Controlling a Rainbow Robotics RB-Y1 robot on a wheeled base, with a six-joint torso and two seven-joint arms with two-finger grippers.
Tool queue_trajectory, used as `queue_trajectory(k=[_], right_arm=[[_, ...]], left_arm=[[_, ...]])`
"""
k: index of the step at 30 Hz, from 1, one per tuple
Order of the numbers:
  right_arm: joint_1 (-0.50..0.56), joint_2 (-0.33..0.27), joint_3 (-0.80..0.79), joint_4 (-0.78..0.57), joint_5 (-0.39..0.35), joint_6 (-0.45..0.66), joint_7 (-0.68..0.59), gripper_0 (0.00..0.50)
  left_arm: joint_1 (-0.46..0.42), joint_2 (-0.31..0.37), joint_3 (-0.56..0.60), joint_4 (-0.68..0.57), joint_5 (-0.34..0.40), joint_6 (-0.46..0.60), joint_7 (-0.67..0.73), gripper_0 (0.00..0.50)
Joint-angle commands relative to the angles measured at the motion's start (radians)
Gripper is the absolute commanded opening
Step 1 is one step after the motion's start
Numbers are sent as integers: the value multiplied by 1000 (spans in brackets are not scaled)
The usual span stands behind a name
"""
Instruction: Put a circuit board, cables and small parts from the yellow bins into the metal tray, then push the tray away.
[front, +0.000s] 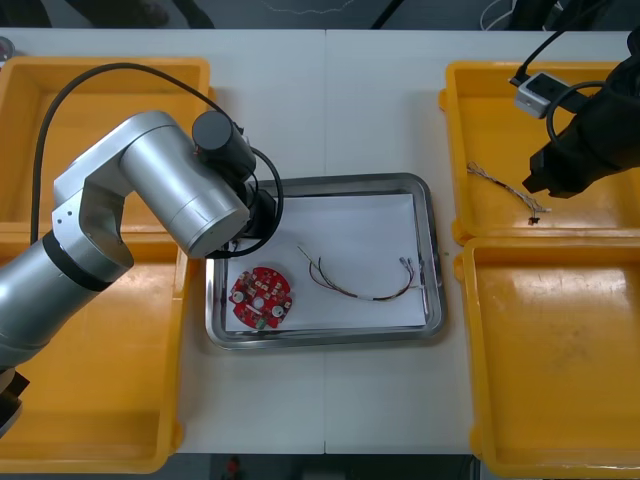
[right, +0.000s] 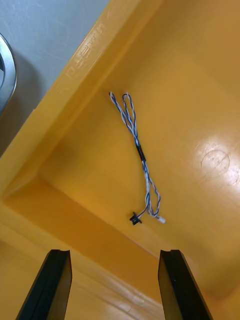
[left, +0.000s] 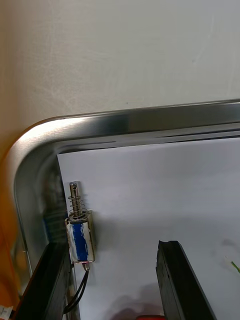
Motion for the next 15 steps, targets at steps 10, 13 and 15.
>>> queue_trajectory(k=[10, 13, 15], right_arm=[[-78, 34, 79, 158, 48, -122, 103, 500], [-95, 35, 116, 210, 52, -165, 108, 500], [-95, 40, 121, 239, 55, -197, 114, 500]], left_arm=[[-69, -15, 152, -148, 76, 207, 40, 500], [-105, -1, 203, -147, 122, 255, 22, 500], [-120, 17, 243, -147, 157, 278, -17, 500]])
